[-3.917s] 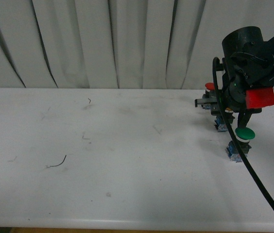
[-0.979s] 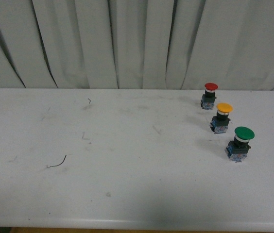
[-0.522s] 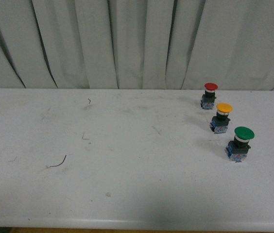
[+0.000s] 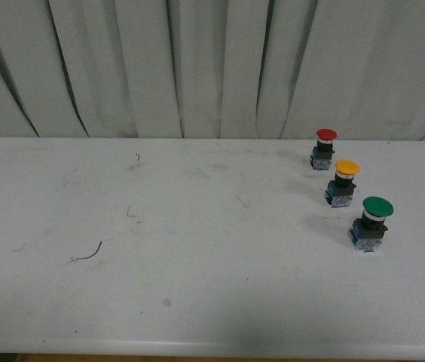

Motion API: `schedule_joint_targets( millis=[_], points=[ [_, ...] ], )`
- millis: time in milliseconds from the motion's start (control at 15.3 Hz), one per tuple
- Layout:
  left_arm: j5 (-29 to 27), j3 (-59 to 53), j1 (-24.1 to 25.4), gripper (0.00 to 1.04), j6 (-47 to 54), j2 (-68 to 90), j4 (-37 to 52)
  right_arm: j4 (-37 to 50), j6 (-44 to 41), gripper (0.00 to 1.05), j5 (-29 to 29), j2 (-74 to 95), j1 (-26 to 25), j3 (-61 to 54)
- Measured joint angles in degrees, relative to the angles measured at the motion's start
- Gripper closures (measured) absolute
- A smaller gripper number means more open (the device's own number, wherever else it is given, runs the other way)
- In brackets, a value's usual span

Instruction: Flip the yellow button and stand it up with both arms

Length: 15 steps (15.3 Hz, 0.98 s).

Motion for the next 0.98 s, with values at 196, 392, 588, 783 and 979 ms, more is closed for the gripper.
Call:
schedule_joint_targets(
  millis=[196, 392, 588, 783, 979],
  points=[
    [0.0, 0.0, 0.0, 0.07, 0.0, 0.0, 0.0, 0.0, -0.1, 0.82, 0.0, 0.0, 0.0, 0.0],
    [0.0, 0.0, 0.0, 0.07, 0.0, 0.0, 0.0, 0.0, -0.1, 0.43, 0.0, 0.0, 0.0, 0.0],
    [0.0, 0.0, 0.0, 0.07, 0.0, 0.0, 0.0, 0.0, -0.1, 0.07, 0.0, 0.0, 0.0, 0.0],
    [0.0, 0.0, 0.0, 0.07, 0.0, 0.0, 0.0, 0.0, -0.1, 0.06, 0.0, 0.0, 0.0, 0.0],
    [0.0, 0.0, 0.0, 0.07, 0.0, 0.0, 0.0, 0.0, -0.1, 0.06, 0.0, 0.0, 0.0, 0.0]
  ],
)
